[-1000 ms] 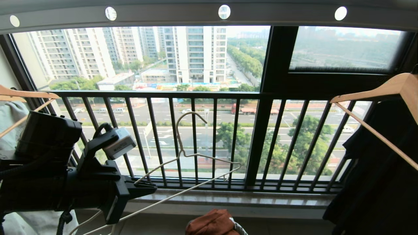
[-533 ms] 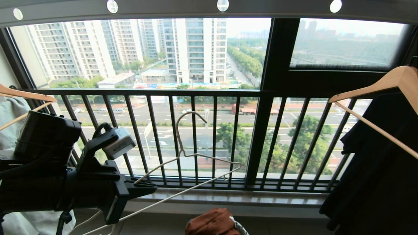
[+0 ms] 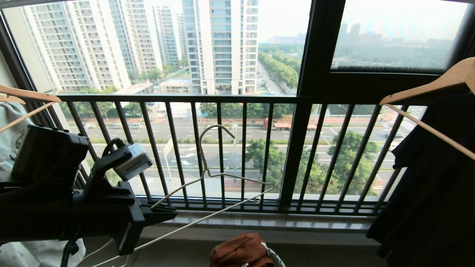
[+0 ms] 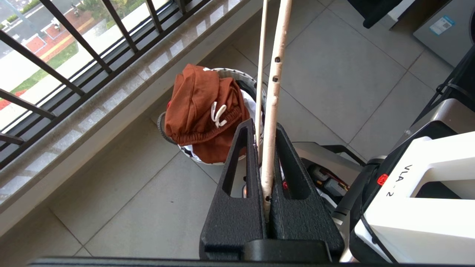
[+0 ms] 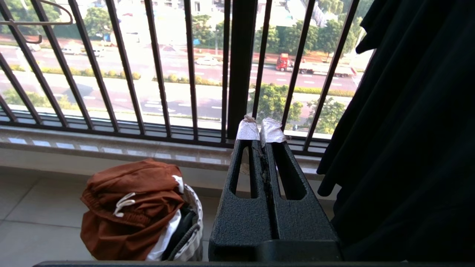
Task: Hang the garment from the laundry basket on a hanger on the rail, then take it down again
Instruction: Pick up clothes from the basket
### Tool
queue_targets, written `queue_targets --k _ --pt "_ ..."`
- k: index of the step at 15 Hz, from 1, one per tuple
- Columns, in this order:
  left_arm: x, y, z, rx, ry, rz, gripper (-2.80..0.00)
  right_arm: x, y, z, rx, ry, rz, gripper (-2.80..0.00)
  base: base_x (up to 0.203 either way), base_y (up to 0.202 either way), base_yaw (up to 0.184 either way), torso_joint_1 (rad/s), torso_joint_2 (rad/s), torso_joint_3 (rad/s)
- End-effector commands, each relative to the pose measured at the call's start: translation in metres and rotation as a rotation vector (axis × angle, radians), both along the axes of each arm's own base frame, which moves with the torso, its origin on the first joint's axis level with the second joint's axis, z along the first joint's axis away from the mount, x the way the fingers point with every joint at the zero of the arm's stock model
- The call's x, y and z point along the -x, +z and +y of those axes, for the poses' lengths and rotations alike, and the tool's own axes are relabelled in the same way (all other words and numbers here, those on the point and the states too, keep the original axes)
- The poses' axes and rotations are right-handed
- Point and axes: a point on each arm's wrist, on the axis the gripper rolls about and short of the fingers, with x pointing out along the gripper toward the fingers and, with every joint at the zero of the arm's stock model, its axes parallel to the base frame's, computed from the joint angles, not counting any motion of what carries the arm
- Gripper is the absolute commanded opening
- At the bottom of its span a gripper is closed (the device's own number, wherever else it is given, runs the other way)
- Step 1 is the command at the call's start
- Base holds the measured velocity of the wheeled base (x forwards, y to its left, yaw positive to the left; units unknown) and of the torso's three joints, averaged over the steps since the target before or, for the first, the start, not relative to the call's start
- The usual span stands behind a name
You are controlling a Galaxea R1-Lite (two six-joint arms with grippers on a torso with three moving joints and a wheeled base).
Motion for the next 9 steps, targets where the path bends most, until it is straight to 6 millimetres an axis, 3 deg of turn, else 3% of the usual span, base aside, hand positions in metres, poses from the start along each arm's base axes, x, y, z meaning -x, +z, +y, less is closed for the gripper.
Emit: queue_targets --k 1,9 --pt "0.0023 0.0024 0.0008 0.005 -0.002 -0.010 -2.80 0.0000 0.0000 0.0000 0.000 0.001 0.000 -2.80 0.000 0.000 0.000 -0.149 0.31 0.168" --pt "0.0033 0.0033 0.0012 0.006 -0.003 -0.016 -2.80 -0.0001 0.0000 0.0000 0.000 0.001 0.002 -2.80 0.000 0.000 0.000 -0.152 0.34 0.187"
